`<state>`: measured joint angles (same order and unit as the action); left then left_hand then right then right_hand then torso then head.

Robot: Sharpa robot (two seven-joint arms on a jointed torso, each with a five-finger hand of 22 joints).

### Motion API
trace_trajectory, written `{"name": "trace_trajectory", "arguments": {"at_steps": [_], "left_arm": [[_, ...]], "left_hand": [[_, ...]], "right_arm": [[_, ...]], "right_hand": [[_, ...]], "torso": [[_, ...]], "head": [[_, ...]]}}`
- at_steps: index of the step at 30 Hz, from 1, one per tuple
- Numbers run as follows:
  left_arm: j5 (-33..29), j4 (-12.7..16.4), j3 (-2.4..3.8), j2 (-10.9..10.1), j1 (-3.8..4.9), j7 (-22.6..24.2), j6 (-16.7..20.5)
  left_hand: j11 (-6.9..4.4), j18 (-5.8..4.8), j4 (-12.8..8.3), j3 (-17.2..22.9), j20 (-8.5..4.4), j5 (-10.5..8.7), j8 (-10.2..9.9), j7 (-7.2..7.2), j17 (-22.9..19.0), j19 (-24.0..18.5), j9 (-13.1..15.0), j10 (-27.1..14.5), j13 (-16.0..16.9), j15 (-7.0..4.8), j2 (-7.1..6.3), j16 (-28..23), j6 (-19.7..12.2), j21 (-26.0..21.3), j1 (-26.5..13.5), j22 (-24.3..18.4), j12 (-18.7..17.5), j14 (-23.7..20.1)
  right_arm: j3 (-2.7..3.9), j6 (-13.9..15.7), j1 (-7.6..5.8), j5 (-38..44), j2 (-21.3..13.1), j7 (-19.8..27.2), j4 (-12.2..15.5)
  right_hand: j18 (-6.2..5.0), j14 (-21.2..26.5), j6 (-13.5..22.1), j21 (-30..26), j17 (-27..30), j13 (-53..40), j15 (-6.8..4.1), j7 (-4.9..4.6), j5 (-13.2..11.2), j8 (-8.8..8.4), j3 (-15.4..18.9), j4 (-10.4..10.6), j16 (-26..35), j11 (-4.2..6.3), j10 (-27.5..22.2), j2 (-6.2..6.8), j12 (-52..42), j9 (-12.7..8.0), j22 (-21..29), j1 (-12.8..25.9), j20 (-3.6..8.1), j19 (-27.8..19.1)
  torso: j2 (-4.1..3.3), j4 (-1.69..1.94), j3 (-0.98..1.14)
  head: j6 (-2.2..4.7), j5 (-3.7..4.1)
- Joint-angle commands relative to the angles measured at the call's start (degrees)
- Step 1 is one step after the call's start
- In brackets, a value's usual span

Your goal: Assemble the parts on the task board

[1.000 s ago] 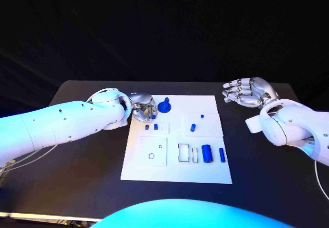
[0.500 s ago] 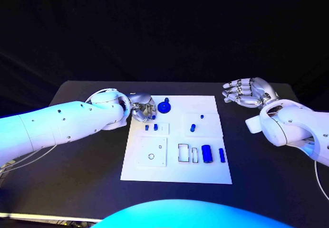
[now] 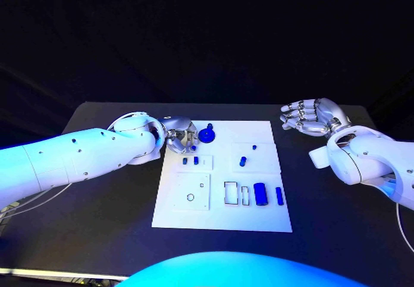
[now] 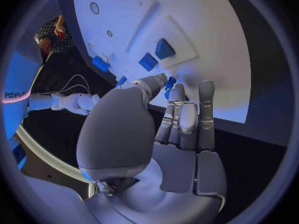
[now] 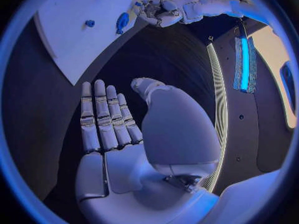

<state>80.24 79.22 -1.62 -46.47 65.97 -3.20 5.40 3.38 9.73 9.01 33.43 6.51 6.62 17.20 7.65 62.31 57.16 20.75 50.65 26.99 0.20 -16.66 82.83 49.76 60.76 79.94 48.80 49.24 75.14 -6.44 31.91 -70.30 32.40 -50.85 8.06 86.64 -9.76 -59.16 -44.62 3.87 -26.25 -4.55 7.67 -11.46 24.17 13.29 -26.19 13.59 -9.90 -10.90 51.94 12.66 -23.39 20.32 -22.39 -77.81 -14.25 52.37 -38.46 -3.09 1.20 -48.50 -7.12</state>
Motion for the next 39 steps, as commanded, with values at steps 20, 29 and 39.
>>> {"name": "trace_trajectory", "arguments": {"at_steps": [20, 29, 39], "left_arm": [[-0.3, 0.4, 0.02, -0.1, -0.11, 1.3, -0.8], [-0.4, 0.4, 0.02, -0.2, -0.12, 1.3, -0.6], [-1.1, 0.3, 0.02, -0.2, -0.12, 1.7, -0.4]], "left_hand": [[-1.76, -1.36, 0.6, 1.6, -1.01, 0.04, 1.5, -1.91, 9.7, 4.2, 1.9, 2.8, 20.0, -1.37, 1.22, 3.7, 5.4, 5.1, 1.5, 6.7, 25.9, 4.9], [-1.84, -1.44, 0.6, 1.9, -1.1, 0.04, 1.6, -1.95, 10.0, 4.5, 2.0, 3.4, 20.8, -1.46, 1.53, 3.8, 5.9, 5.4, 1.7, 7.1, 26.5, 5.1], [-1.79, -1.44, 0.8, 2.0, -1.19, -0.02, 0.7, -1.79, 9.9, 4.5, 1.8, 2.1, 19.7, -1.47, 1.0, 3.8, 4.8, 5.5, 1.4, 7.2, 26.3, 5.1]], "right_arm": [[0.03, 0.1, 0.07, 0.3, -0.1, 0.6, 0.1], [0.03, 0.1, 0.08, 0.3, -0.1, 0.6, 0.0], [0.03, 0.0, 0.09, 0.3, 0.0, 0.5, 0.0]], "right_hand": [[-0.7, -0.4, 0.6, -0.1, 0.1, 0.1, 0.14, -3.13, 0.3, 0.2, 0.1, -0.4, 0.2, 0.17, -0.4, -0.03, -0.1, -0.1, 0.1, 0.5, -0.05, -0.2], [-0.7, -0.4, 0.6, -0.1, 0.1, 0.1, 0.14, -3.13, 0.3, 0.2, 0.1, -0.4, 0.2, 0.17, -0.4, -0.03, -0.1, -0.1, 0.1, 0.5, -0.05, -0.2], [-0.7, -0.4, 0.6, -0.1, 0.1, 0.1, 0.14, -3.13, 0.3, 0.2, 0.1, -0.4, 0.2, 0.17, -0.4, -0.03, -0.1, -0.1, 0.1, 0.5, -0.05, -0.2]], "torso": [[-0.02, -0.01, 0.01], [-0.02, 0.02, 0.01], [-0.02, 0.03, 0.0]], "head": [[0.08, 0.09], [0.06, 0.14], [0.14, 0.17]]}}
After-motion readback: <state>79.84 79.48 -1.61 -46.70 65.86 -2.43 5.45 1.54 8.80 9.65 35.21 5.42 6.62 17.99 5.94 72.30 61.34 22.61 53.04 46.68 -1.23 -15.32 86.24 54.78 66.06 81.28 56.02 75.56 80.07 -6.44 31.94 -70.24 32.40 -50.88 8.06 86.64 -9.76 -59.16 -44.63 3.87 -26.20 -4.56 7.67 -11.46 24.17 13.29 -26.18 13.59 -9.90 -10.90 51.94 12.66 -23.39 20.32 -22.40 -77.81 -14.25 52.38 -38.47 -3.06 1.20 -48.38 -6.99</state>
